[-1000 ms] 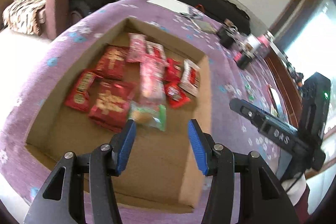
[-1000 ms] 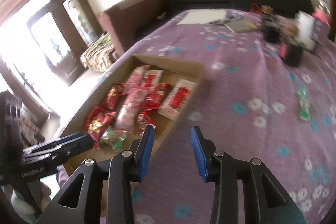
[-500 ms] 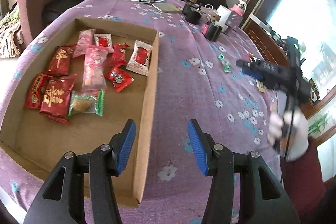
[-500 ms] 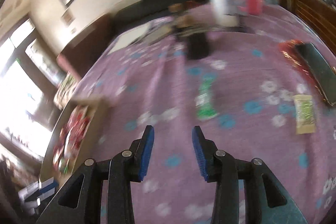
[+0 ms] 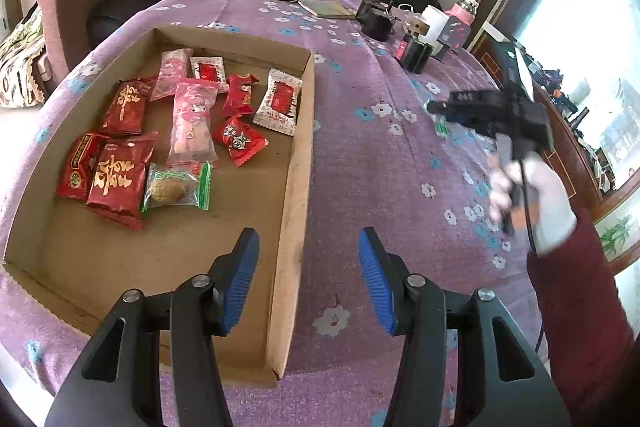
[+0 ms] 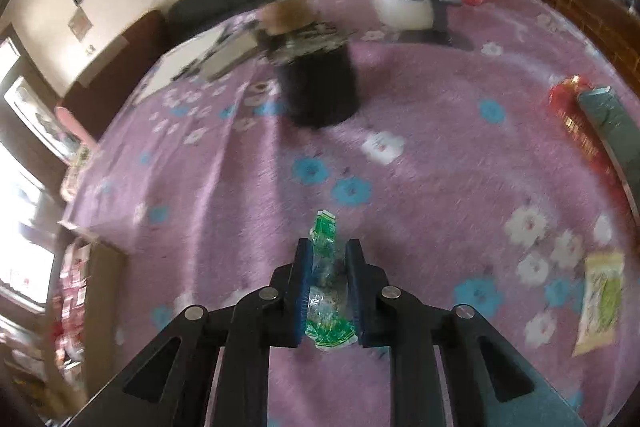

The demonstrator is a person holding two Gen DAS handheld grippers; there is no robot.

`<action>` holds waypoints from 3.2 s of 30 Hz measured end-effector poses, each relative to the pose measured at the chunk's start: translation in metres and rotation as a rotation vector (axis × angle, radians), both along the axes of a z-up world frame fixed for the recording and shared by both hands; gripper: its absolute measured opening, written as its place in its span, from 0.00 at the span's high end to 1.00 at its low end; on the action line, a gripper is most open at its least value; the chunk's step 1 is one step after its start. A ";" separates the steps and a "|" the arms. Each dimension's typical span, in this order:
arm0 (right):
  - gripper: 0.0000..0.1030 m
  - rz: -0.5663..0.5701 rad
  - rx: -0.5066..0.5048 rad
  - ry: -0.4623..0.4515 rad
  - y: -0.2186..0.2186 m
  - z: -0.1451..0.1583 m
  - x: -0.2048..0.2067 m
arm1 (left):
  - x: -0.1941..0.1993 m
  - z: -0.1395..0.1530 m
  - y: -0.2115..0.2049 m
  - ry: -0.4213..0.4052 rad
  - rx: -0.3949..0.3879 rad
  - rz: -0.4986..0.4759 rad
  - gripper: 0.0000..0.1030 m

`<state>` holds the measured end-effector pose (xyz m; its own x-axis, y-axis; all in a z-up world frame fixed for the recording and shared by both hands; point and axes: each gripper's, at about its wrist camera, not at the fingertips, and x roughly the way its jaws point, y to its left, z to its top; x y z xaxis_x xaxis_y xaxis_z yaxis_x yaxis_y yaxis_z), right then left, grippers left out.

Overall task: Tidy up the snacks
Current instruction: 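Move both tools back over the green-wrapped candies, then grasp a green-wrapped candy with the left tool while the right grasps a pale green candy, then carry both green candies into the box and open both tools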

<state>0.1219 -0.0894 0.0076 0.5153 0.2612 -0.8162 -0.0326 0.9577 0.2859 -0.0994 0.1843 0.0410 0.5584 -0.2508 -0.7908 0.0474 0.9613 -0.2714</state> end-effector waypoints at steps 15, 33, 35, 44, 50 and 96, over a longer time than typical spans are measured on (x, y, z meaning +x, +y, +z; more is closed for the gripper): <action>0.48 -0.094 0.010 -0.180 -0.085 0.057 -0.101 | -0.003 -0.001 -0.018 -0.004 -0.019 -0.048 0.49; 0.79 -0.204 -0.078 -0.117 -0.136 0.000 -0.066 | 0.012 -0.003 -0.063 0.017 0.032 -0.085 0.49; 0.79 -0.148 -0.045 -0.109 -0.125 -0.001 -0.075 | 0.020 -0.008 -0.070 0.024 0.052 -0.085 0.49; 0.78 0.007 0.041 -0.114 -0.087 -0.004 -0.115 | 0.053 -0.023 -0.106 -0.003 0.129 -0.128 0.49; 0.78 0.004 0.068 -0.116 -0.089 -0.006 -0.114 | 0.069 -0.038 -0.128 -0.022 0.215 -0.174 0.53; 0.79 0.336 0.105 -0.188 0.068 0.059 -0.162 | -0.018 -0.010 0.074 -0.077 -0.097 0.200 0.84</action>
<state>-0.0401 -0.0218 0.0670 0.5245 0.5181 -0.6756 -0.4004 0.8504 0.3412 -0.1170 0.2583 0.0305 0.6624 -0.2018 -0.7215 -0.1174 0.9232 -0.3660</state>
